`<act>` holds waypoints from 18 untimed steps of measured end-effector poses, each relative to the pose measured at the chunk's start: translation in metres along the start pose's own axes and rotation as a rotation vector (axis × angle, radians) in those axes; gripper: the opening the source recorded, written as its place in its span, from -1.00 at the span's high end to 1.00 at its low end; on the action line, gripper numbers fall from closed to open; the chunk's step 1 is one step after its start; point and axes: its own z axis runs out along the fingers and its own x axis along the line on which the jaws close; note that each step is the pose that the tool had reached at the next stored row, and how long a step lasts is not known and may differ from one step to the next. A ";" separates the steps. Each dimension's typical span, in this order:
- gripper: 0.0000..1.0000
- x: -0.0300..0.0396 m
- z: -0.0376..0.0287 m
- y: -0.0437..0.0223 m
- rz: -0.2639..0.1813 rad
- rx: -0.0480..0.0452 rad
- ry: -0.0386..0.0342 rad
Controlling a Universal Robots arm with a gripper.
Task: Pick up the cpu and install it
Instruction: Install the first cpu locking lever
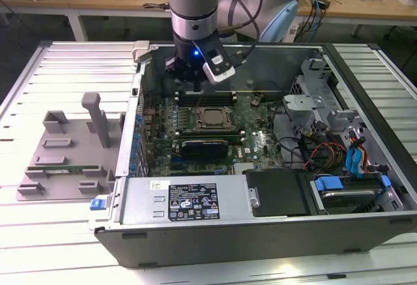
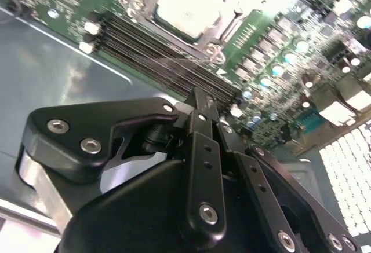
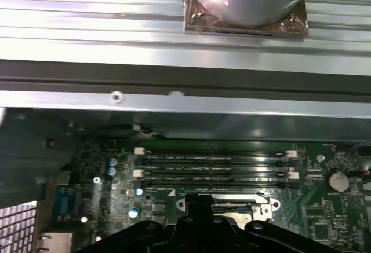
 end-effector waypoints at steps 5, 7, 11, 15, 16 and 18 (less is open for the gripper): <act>0.79 -0.0021 0.0033 -0.0008 0.000 0.0006 -0.0010; 0.79 -0.0018 0.0058 -0.0014 -0.001 0.0028 -0.0026; 0.79 -0.0037 0.0105 -0.0025 -0.001 0.0031 -0.0036; 0.79 -0.0071 0.0158 -0.0038 0.000 -0.0040 -0.0037; 0.79 -0.0085 0.0174 -0.0041 0.000 -0.0077 -0.0039; 0.79 -0.0127 0.0199 -0.0048 0.000 -0.0096 -0.0038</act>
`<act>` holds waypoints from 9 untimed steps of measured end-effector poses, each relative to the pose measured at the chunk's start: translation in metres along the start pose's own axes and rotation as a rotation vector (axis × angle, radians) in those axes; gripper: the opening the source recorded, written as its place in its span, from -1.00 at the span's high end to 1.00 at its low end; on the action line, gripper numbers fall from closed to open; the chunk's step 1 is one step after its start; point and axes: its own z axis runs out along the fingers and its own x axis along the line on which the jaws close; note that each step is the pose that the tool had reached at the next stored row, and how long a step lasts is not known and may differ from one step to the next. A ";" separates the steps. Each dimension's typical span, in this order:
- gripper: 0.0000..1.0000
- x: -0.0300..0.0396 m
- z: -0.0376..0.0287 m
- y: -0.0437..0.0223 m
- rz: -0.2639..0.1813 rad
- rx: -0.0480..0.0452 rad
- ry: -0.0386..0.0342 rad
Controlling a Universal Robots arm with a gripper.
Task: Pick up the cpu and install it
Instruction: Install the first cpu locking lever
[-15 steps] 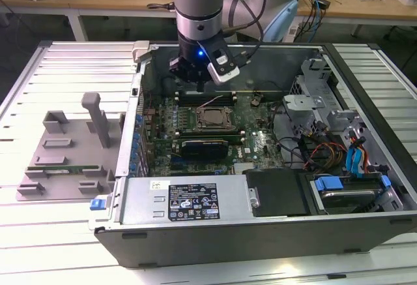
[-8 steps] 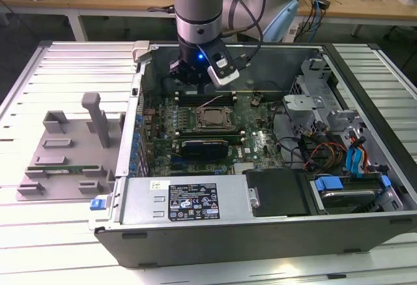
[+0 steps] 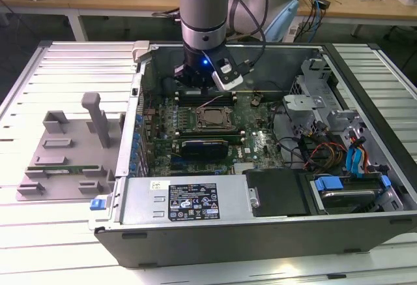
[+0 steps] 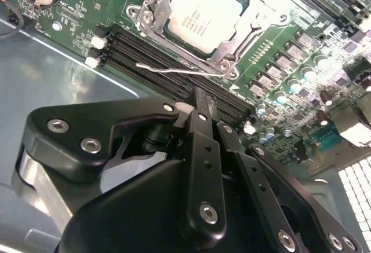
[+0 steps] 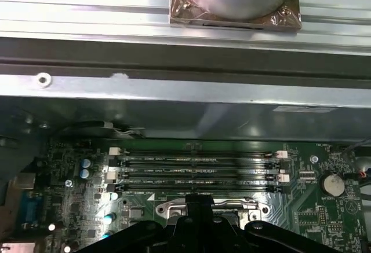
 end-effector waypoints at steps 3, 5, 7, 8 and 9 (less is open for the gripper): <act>0.79 -0.0031 0.0076 -0.0019 0.015 0.0010 -0.0038; 0.79 -0.0030 0.0088 -0.0022 0.043 0.0028 -0.0108; 0.79 -0.0028 0.0112 -0.0028 0.103 0.0070 -0.0253; 0.79 -0.0028 0.0118 -0.0029 0.122 0.0084 -0.0301; 0.79 -0.0027 0.0123 -0.0030 0.148 0.0103 -0.0362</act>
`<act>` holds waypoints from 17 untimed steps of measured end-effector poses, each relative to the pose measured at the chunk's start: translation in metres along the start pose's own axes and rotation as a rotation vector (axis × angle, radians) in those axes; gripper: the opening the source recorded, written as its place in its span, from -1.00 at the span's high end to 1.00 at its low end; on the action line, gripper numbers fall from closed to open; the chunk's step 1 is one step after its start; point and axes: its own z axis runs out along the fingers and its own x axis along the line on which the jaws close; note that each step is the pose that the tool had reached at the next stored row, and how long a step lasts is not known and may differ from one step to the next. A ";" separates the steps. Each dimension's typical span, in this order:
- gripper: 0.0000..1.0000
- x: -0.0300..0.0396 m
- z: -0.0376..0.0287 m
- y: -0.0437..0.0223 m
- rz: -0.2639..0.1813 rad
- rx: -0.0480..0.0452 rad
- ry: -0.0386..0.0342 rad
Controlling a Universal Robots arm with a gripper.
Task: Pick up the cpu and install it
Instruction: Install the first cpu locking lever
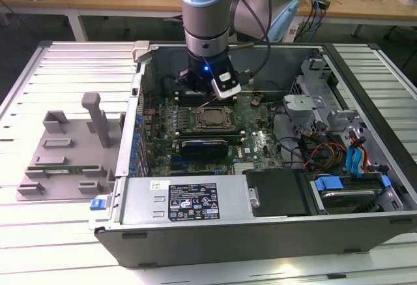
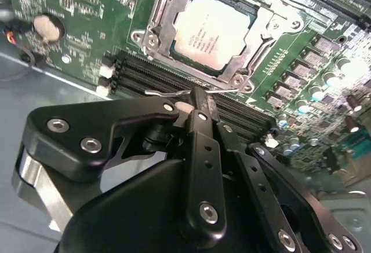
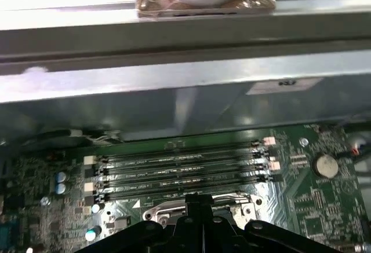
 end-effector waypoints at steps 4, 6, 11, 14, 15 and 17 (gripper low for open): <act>0.79 0.0005 0.0022 0.0024 0.022 0.0013 -0.0057; 0.79 0.0006 0.0036 0.0027 0.033 0.0020 -0.0083; 0.79 0.0016 0.0088 0.0080 0.077 0.0051 -0.0189; 0.79 0.0005 0.0121 0.0093 0.091 0.0061 -0.0226; 0.79 -0.0013 0.0132 0.0093 0.119 0.0094 -0.0298; 0.79 -0.0013 0.0149 0.0089 0.176 0.0224 -0.0457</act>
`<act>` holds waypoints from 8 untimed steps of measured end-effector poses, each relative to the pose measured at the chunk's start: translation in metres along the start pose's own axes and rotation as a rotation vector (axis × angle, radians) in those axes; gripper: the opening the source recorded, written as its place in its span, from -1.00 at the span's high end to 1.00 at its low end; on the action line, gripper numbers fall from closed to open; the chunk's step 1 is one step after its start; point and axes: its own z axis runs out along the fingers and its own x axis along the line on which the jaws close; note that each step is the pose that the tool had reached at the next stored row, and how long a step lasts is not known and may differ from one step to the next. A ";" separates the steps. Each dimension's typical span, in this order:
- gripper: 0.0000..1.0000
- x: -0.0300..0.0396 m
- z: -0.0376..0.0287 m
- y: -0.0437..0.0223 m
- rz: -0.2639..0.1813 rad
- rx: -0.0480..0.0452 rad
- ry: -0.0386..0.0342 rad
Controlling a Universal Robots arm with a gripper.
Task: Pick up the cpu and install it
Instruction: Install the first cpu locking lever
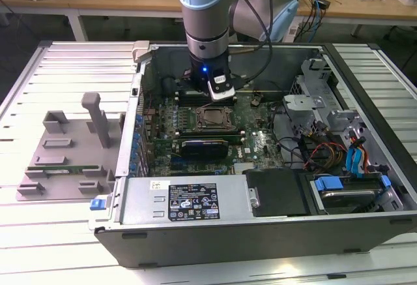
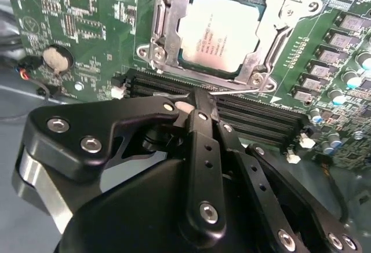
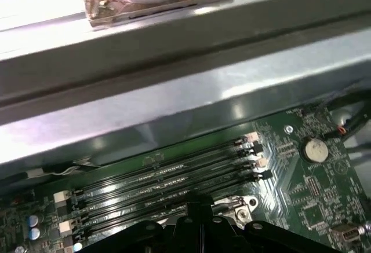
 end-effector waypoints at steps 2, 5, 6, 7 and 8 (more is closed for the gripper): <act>0.79 0.0002 0.0008 0.0001 0.021 0.0035 -0.0056; 0.79 0.0006 0.0021 0.0008 0.044 0.0080 -0.0120; 0.79 0.0007 0.0025 0.0012 0.048 0.0089 -0.0132; 0.79 0.0011 0.0030 0.0019 0.052 0.0108 -0.0149; 0.79 0.0014 0.0034 0.0027 0.054 0.0136 -0.0164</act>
